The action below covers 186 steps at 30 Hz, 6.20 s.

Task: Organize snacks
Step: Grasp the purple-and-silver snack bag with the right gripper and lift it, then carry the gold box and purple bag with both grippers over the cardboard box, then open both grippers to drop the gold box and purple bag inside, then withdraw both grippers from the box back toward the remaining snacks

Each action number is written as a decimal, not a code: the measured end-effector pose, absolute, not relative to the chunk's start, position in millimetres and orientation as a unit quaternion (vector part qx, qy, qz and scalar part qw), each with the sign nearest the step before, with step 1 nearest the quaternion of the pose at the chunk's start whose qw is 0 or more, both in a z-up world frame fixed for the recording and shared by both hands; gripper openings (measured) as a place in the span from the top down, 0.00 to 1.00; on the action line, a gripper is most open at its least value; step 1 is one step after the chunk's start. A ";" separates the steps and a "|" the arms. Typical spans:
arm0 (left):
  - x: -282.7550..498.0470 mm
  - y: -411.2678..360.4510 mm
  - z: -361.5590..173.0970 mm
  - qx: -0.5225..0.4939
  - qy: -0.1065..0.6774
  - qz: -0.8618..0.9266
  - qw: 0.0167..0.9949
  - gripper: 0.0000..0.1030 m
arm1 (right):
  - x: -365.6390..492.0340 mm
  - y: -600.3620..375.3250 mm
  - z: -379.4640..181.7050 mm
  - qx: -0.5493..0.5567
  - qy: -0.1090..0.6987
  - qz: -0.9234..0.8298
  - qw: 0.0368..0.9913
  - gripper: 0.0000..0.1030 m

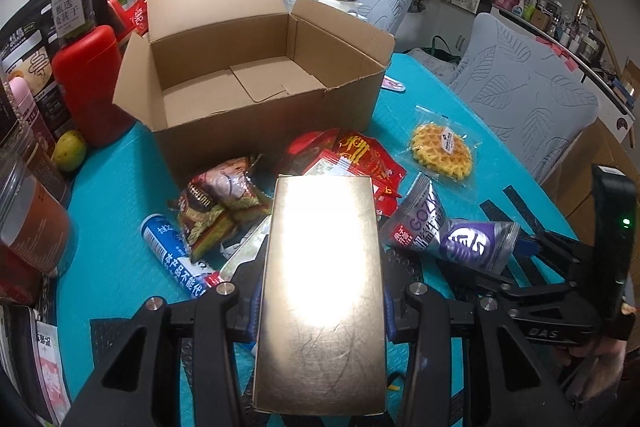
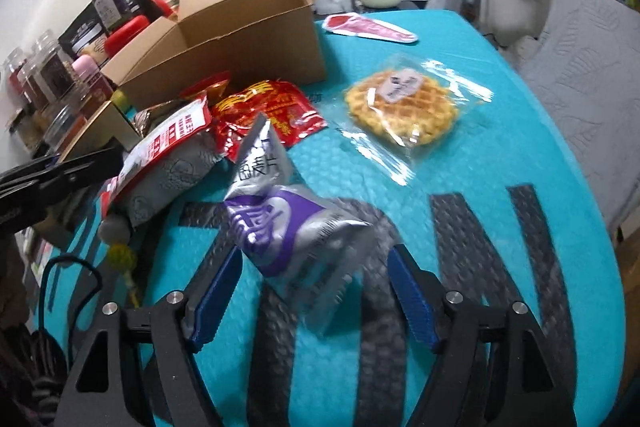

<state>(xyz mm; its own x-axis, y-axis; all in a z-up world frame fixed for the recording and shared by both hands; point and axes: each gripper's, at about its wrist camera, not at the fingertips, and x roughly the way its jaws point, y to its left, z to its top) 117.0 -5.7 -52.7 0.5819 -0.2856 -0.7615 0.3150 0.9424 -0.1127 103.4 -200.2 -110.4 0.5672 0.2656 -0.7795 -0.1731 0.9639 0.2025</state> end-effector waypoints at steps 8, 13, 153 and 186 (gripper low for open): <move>120.1 1.5 -55.9 0.013 0.430 -0.155 0.889 0.58 | 103.7 -191.3 -106.3 0.051 0.429 0.160 0.888 0.60; 120.7 2.2 -54.4 0.014 0.431 -0.158 0.888 0.58 | 93.4 -191.0 -96.8 0.054 0.411 0.155 0.897 0.64; 352.4 -10.4 53.3 0.045 0.363 -0.034 0.930 0.37 | 307.4 -146.0 54.1 -0.008 0.310 0.126 0.942 0.62; 140.4 -0.8 124.0 0.041 0.258 -0.092 0.961 0.28 | 109.0 -143.9 112.4 -0.012 0.218 0.119 0.968 0.41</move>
